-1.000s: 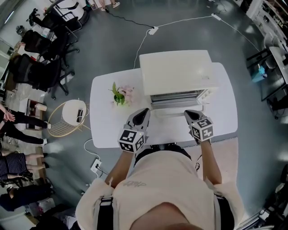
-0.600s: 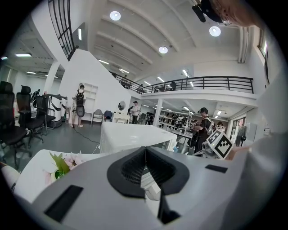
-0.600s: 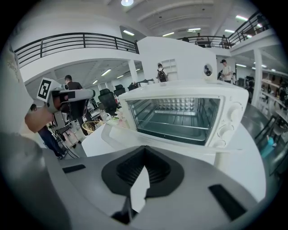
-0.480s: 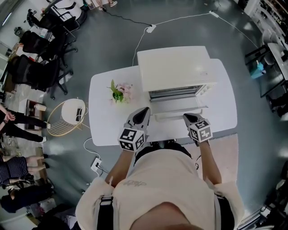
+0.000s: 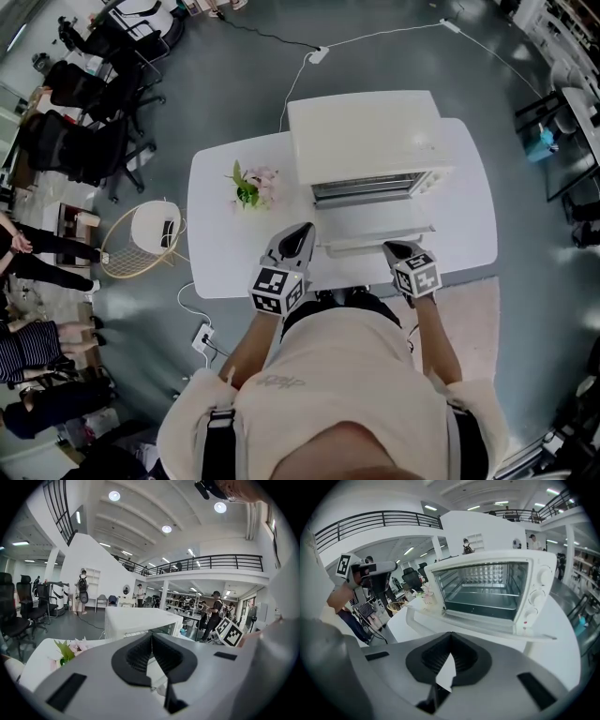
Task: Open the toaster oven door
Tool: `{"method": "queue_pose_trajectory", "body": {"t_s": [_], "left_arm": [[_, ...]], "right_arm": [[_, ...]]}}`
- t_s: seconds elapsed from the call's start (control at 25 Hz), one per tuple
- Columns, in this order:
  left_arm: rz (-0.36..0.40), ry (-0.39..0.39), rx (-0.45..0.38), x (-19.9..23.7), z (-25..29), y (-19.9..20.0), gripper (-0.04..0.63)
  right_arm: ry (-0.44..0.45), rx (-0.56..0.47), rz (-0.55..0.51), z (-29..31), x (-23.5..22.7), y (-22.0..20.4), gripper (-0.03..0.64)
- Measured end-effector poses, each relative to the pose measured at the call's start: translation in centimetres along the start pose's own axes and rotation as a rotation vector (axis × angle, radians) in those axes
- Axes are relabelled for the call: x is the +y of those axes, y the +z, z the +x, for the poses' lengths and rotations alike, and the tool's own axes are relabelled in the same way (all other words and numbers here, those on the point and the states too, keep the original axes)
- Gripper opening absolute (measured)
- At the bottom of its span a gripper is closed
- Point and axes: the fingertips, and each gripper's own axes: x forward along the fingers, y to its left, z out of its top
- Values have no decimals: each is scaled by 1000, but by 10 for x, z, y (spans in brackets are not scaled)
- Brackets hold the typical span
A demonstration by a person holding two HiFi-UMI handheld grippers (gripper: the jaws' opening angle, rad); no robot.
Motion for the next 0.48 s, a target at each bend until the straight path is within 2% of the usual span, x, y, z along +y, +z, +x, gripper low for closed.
{"method": "queue_pose_trajectory", "body": {"t_s": [0.48], "left_arm": [[-5, 1, 25, -3, -2, -6, 21]], "right_arm": [[7, 83, 43, 12, 2, -38, 6]]}}
